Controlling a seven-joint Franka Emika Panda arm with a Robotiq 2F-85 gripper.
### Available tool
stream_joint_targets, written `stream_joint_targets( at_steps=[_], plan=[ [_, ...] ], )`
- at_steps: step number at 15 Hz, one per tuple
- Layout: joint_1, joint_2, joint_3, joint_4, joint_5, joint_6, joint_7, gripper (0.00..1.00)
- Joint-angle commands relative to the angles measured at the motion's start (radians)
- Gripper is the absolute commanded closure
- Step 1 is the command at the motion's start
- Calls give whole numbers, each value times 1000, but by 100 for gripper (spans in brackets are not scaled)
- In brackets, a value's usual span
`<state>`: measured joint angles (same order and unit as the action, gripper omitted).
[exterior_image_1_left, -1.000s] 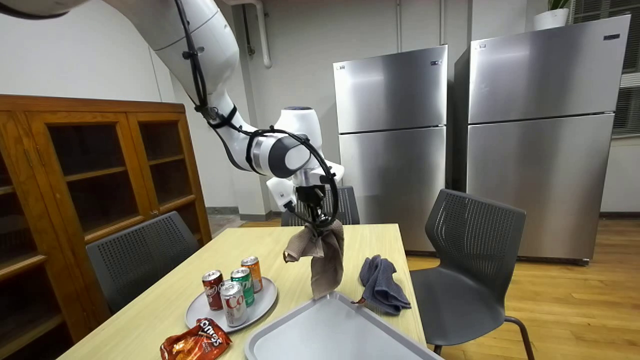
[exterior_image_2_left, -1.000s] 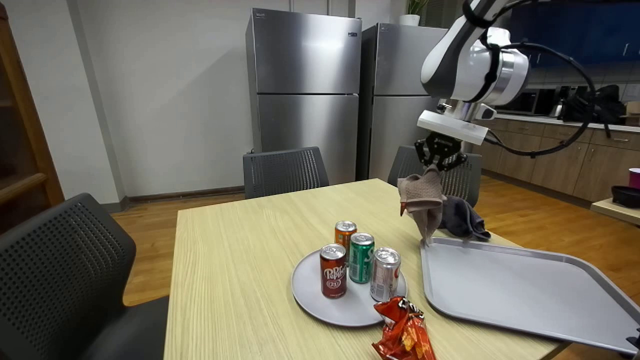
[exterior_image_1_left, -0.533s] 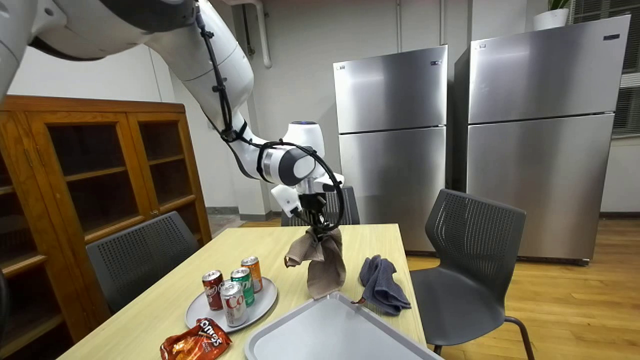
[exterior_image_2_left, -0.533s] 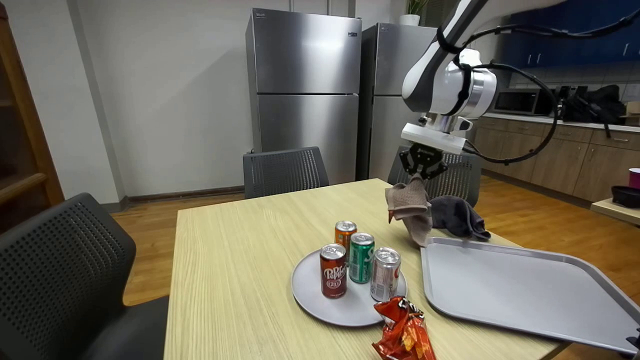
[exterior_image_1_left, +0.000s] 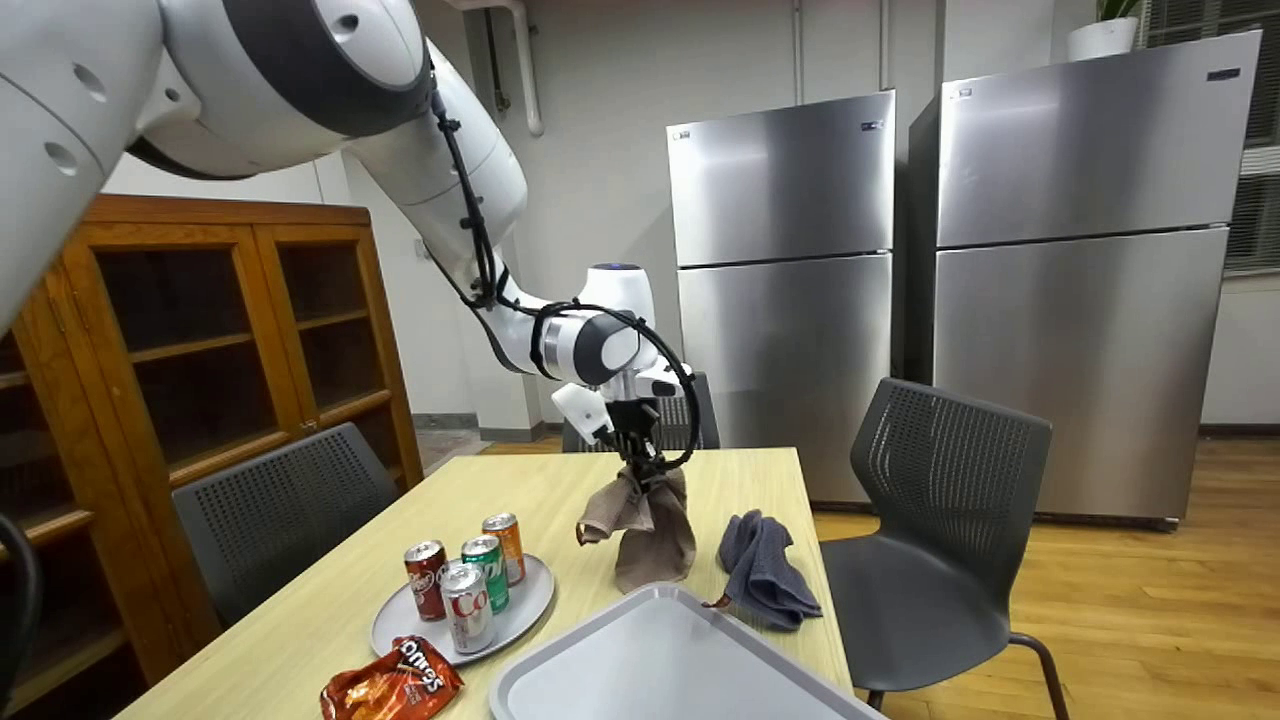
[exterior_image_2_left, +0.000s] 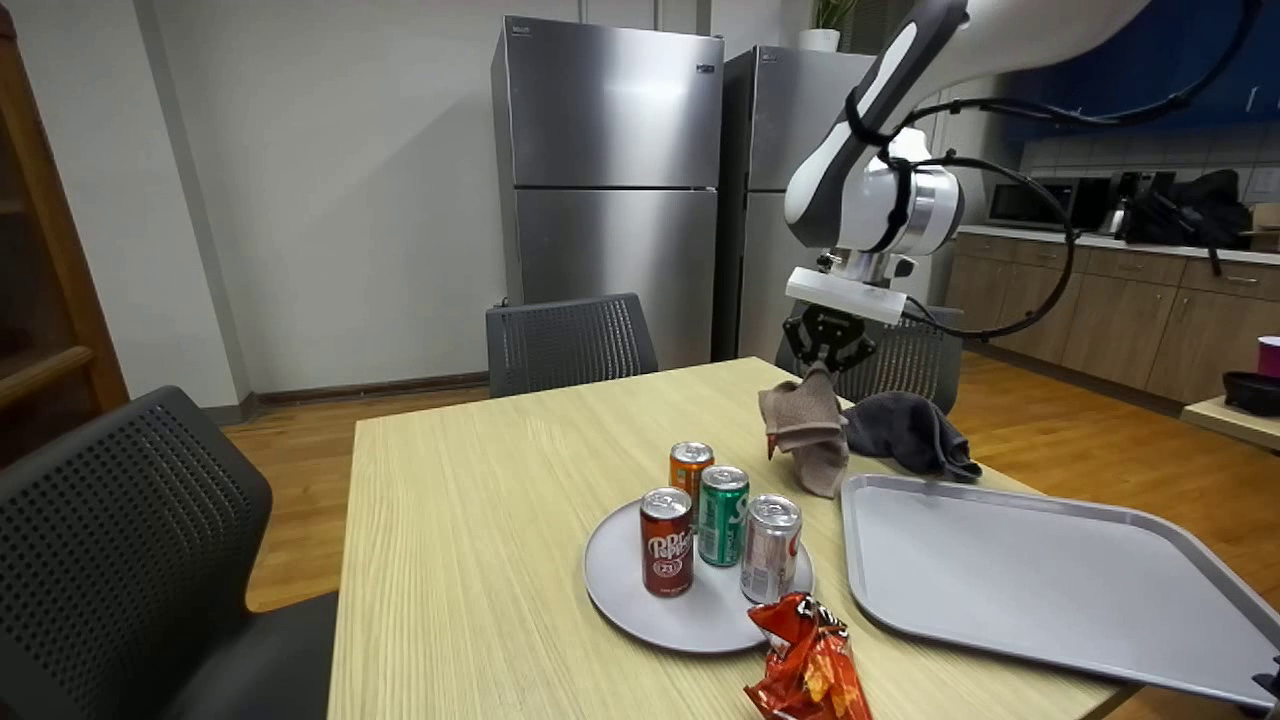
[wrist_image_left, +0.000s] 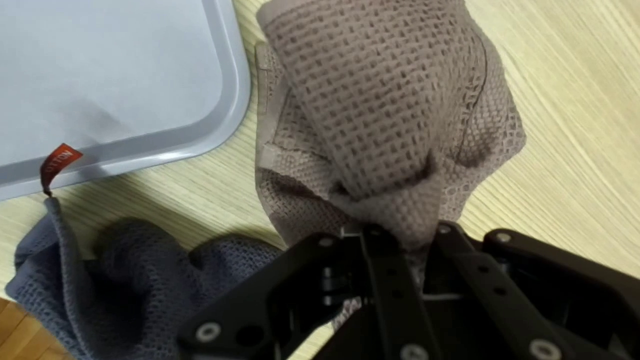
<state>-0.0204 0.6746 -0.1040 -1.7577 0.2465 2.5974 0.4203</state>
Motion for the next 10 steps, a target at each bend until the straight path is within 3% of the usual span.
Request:
stream_joint_targets(
  at_steps=[1,10],
  plan=[
    [6,57,-8,93,-23,-68,14,97],
    [14,159,-22,201,-31,-130,44,97]
  ],
)
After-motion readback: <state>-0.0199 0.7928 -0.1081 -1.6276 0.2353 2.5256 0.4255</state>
